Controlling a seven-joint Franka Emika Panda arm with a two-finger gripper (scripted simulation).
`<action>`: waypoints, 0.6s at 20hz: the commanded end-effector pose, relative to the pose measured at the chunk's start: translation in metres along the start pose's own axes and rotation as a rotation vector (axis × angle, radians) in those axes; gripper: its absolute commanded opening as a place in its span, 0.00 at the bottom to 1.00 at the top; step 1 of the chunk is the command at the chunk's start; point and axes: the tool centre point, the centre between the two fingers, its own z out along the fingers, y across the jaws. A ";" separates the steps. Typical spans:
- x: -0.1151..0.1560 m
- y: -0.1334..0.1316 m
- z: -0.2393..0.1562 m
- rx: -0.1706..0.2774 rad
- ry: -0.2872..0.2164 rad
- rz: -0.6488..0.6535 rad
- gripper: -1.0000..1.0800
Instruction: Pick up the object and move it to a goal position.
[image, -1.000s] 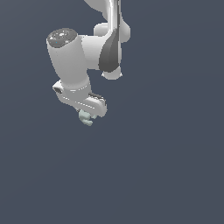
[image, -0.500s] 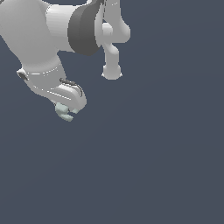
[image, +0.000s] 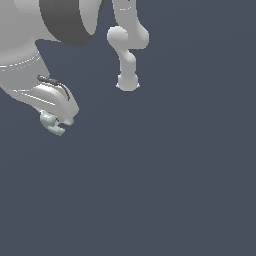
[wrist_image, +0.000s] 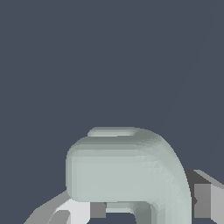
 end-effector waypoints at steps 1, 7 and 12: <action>0.005 0.004 -0.007 0.000 -0.001 -0.001 0.00; 0.012 0.009 -0.016 0.000 -0.001 -0.001 0.00; 0.014 0.010 -0.018 0.000 -0.001 -0.001 0.00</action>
